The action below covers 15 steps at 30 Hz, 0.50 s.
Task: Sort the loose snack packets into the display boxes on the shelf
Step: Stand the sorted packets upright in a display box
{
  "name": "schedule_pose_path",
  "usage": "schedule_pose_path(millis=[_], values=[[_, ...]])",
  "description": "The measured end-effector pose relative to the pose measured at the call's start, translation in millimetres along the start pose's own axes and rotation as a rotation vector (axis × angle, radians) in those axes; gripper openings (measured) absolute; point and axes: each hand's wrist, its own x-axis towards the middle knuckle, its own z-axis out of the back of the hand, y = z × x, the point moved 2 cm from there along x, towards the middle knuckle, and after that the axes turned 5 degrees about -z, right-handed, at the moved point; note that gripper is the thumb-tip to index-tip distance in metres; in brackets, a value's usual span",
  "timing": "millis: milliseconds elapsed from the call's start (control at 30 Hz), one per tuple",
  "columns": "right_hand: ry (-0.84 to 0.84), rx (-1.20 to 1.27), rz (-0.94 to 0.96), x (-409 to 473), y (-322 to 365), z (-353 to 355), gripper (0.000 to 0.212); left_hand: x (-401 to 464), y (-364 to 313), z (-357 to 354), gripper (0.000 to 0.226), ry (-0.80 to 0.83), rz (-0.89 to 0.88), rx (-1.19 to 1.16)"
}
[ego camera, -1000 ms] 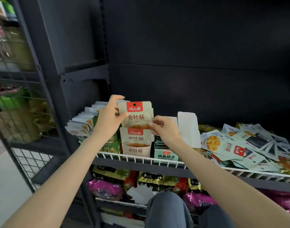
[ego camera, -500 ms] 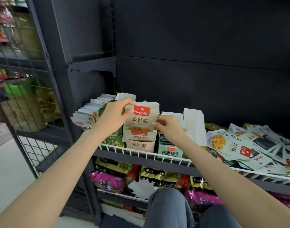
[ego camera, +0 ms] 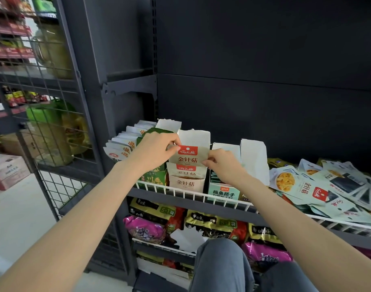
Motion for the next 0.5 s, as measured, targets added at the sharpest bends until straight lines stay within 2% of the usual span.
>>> schedule_pose_path(millis=[133, 233, 400, 500], values=[[0.086, -0.057, 0.04, -2.8, 3.4, 0.6, 0.021, -1.2, -5.3, -3.5, 0.021, 0.127, -0.033, 0.119], [0.143, -0.079, 0.054, -3.4, 4.7, 4.6, 0.019, -2.1, -5.7, -7.4, 0.02, 0.177, -0.02, 0.105], [0.154, 0.158, 0.062, -8.4, -2.5, 24.1, 0.025, 0.2, -18.7, -9.2, 0.014, 0.097, -0.032, -0.069], [0.073, 0.275, 0.025, -16.3, -17.0, 42.5, 0.027, 9.8, -36.6, -17.1, 0.013, 0.01, -0.029, -0.148]])
